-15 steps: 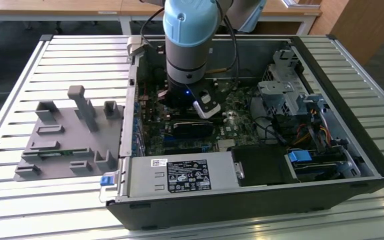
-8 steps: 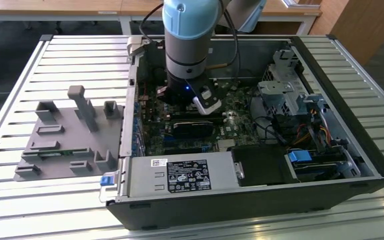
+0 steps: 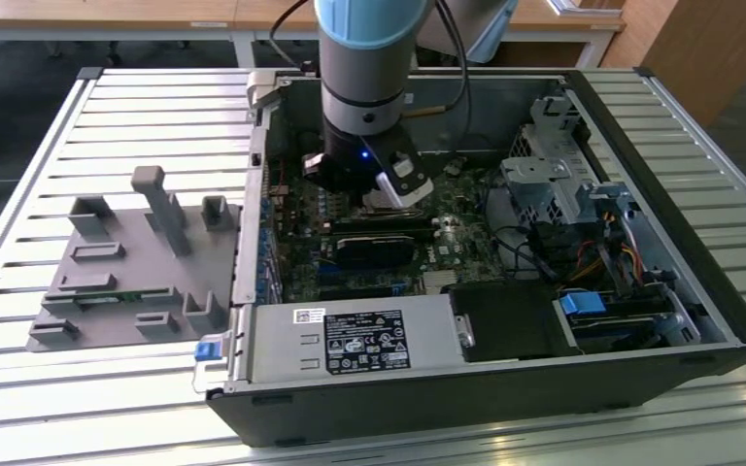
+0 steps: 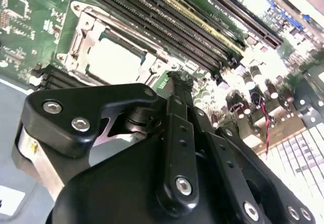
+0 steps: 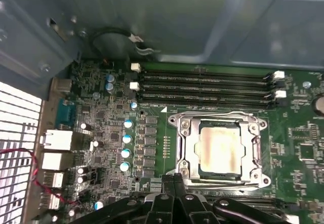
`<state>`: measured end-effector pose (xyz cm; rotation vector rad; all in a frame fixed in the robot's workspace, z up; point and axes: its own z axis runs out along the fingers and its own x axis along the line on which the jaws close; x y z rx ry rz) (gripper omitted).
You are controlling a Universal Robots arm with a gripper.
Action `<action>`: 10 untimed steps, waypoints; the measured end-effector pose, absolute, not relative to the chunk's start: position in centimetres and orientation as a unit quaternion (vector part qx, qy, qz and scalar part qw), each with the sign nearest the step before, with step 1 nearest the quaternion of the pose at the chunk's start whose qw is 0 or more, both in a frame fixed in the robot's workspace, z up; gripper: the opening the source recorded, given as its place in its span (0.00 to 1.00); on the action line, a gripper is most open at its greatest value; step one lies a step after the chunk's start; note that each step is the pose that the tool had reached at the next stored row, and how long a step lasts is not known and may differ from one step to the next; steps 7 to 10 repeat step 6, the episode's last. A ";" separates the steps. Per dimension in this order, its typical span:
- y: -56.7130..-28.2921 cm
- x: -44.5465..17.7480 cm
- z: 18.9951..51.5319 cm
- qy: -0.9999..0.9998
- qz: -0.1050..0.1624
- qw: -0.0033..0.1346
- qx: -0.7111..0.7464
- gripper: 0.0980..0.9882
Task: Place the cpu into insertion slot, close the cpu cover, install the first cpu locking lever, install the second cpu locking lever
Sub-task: 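Install the second cpu locking lever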
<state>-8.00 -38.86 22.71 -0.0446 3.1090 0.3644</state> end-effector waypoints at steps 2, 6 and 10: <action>-38.8 -8.0 23.1 0.993 0.116 0.005 -0.014 0.01; -38.8 -8.0 23.3 0.993 0.117 0.006 -0.014 0.01; -38.8 -8.0 23.3 0.993 0.117 0.006 -0.014 0.01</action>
